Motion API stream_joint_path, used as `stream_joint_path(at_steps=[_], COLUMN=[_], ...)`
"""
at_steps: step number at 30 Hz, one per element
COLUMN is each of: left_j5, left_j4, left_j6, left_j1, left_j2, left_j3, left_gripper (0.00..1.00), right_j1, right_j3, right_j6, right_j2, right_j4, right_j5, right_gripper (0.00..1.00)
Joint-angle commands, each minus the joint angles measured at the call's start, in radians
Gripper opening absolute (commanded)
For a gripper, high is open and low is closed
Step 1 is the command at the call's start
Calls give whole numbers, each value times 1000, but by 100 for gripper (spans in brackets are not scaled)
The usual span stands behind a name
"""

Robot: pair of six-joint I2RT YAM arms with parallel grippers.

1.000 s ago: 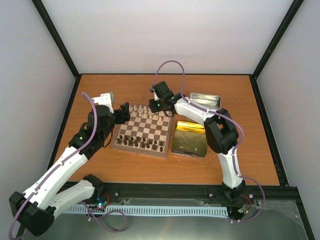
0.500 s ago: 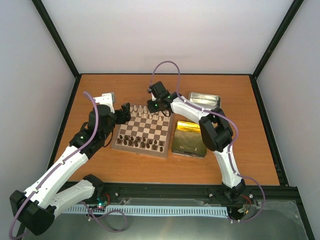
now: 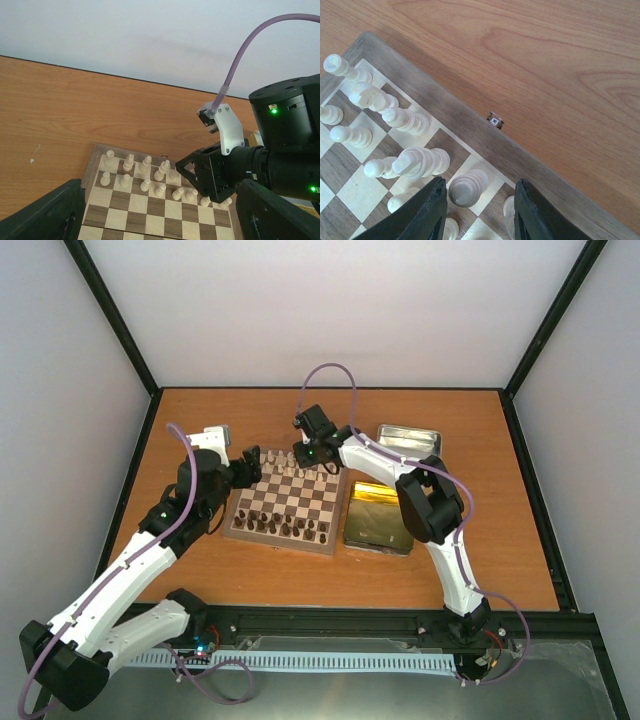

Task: Set up the chess pieces on the board
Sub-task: Adjust the chess piece on the chessboard.

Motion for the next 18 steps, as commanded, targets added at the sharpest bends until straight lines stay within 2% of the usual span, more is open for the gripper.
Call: stream_joint_path(at_steps=[1,8,11,15,18], left_j5=[2,7,17,43,69], left_j4=[0,-21,-37,-77,-91], left_j6=[18,18,24,37,64], left_j1=[1,1,1,1,1], left_j2=[-7,-12,-16,-24,-55], left_j3=[43,59,70,90,87], left_gripper=[83,84,87,98,100], right_j1=[9,9,9,8,4], right_j3=[25,27,-7,-192,-382], right_j6=[-13,-2,7,19,22], right_j2=[-23,-84,-138,-313,-489], right_j4=[-8,10,19,107,165], right_j5=[-5,6,-11,7,74], right_gripper=[40,50,57,67,75])
